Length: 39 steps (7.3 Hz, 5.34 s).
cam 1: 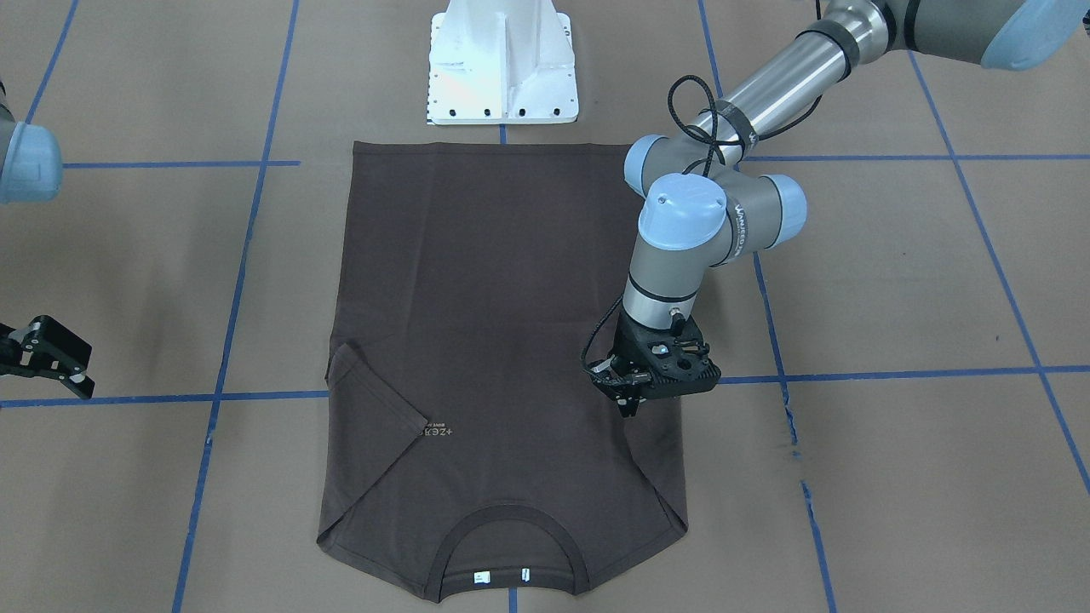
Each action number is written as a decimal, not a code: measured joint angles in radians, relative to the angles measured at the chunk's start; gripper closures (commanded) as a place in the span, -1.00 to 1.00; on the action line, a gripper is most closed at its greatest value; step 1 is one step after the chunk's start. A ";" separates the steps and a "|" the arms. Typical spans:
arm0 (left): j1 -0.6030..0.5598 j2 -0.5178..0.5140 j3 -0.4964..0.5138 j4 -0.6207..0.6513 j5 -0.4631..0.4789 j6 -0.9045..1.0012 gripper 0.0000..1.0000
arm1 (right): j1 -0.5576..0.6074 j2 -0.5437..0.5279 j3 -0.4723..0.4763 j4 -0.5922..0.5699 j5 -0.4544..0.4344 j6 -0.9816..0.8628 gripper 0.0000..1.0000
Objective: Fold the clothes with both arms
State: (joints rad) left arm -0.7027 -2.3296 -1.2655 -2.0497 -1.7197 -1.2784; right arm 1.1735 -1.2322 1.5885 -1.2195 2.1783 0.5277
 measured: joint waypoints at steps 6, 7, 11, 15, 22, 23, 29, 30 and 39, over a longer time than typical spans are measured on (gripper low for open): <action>0.075 0.155 -0.276 -0.002 -0.007 0.042 -1.00 | -0.179 -0.101 0.237 0.000 -0.120 0.316 -1.00; 0.117 0.216 -0.368 -0.003 -0.004 0.033 -1.00 | -0.278 -0.157 0.332 0.000 -0.187 0.439 -1.00; 0.318 0.439 -0.630 -0.003 0.096 -0.106 -1.00 | -0.783 -0.359 0.595 0.001 -0.584 0.929 -0.90; 0.515 0.647 -0.784 0.007 0.163 -0.343 -0.02 | -1.108 -0.404 0.642 0.002 -0.870 1.227 -0.81; 0.632 0.670 -0.810 0.129 0.210 -0.490 -0.03 | -1.157 -0.413 0.646 0.000 -0.924 1.252 -0.84; 0.632 0.671 -0.809 0.134 0.210 -0.487 -0.03 | -1.159 -0.413 0.646 0.000 -0.926 1.252 -0.84; 0.632 0.680 -0.796 0.139 0.204 -0.469 -0.07 | -1.161 -0.414 0.646 0.000 -0.932 1.253 -0.85; 0.632 0.684 -0.796 0.138 0.203 -0.463 -0.07 | -1.161 -0.415 0.646 0.000 -0.933 1.253 -0.85; 0.630 0.677 -0.798 0.137 0.207 -0.466 1.00 | -1.196 -0.409 0.644 -0.008 -0.983 1.302 -0.40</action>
State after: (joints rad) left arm -0.0726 -1.6531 -2.0639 -1.9129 -1.5131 -1.7441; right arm -0.0226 -1.6409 2.2323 -1.2280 1.1954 1.8297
